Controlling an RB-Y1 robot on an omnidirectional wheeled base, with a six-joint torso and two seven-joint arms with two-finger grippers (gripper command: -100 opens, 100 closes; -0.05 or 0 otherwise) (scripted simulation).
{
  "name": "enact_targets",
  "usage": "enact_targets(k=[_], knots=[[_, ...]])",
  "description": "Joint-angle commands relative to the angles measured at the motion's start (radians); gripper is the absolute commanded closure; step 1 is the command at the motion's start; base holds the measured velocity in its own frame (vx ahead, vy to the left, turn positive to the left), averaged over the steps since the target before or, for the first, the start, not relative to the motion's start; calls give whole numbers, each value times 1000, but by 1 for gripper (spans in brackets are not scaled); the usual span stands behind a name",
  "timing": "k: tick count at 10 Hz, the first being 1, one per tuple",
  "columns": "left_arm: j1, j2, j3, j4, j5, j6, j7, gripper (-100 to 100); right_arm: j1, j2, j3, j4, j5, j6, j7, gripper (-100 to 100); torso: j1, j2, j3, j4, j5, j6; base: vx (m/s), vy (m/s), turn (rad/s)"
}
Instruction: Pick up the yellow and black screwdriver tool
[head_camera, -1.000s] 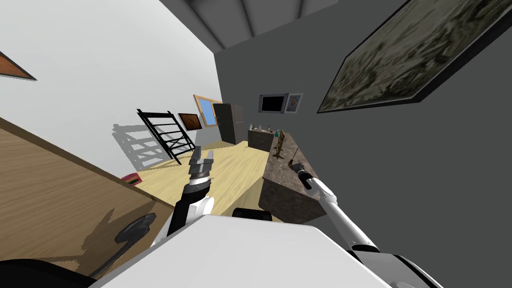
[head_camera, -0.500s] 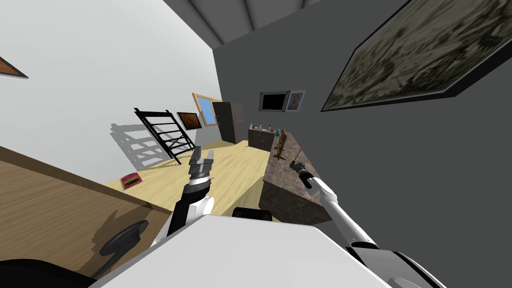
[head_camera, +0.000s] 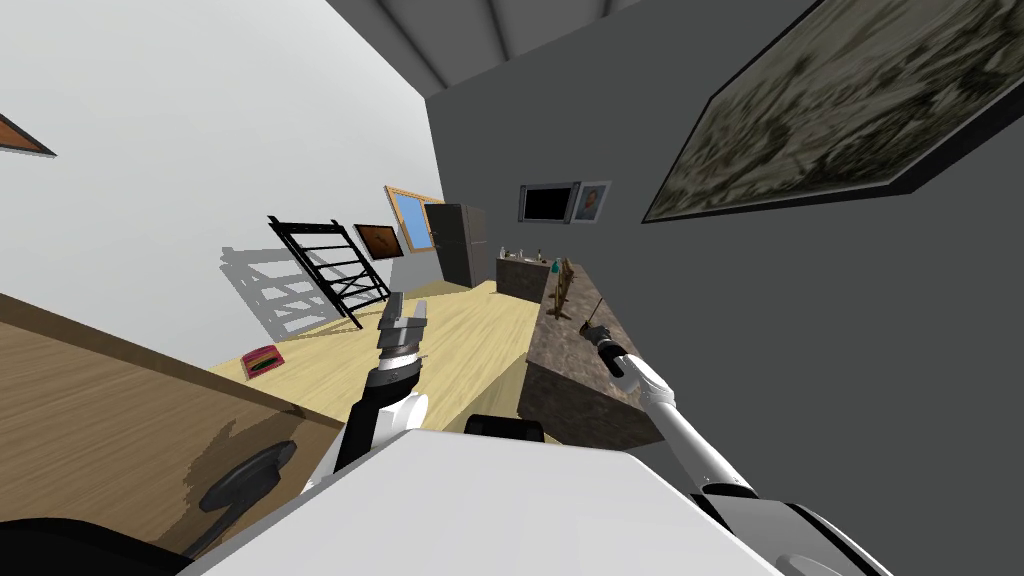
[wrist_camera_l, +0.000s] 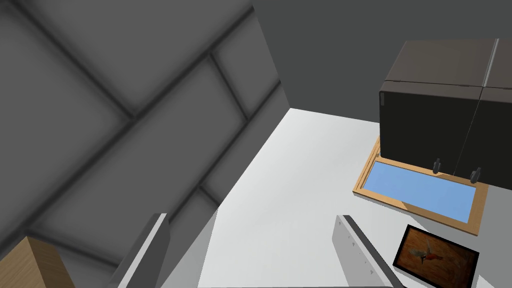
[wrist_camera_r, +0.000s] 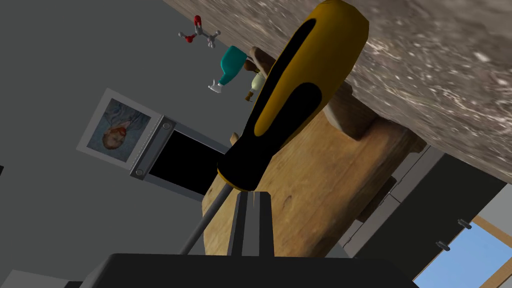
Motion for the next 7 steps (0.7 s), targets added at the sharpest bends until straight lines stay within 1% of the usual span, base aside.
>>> enact_targets(k=[1, 3, 4, 5, 7], knots=[[0, 0, 0, 0, 0, 0, 0, 0, -12, -7, 22, 15, -23, 20, -8, -100, 0, 0, 0, 0, 0, 0, -81, 102, -72], [0, 0, 0, 0, 0, 0, 0, 0, -24, -13, 40, 29, -44, 37, -13, -100, 11, 8, 5, 2, 2, 0, -167, 190, -40], [0, 0, 0, 0, 0, 0, 0, 0, -40, -22, 61, 47, -73, 59, -19, -100, 13, 11, 6, 2, 3, 0, -168, 237, -20], [0, 0, 0, 0, 0, 0, 0, 0, -49, -27, 72, 58, -89, 71, -22, -100, 16, 11, 6, 2, 3, 0, -139, 219, -15], [0, 0, 0, 0, 0, 0, 0, 0, -69, -41, 95, 84, -127, 99, -28, -100, 12, 8, 5, 2, 3, 0, -97, 153, 11]])
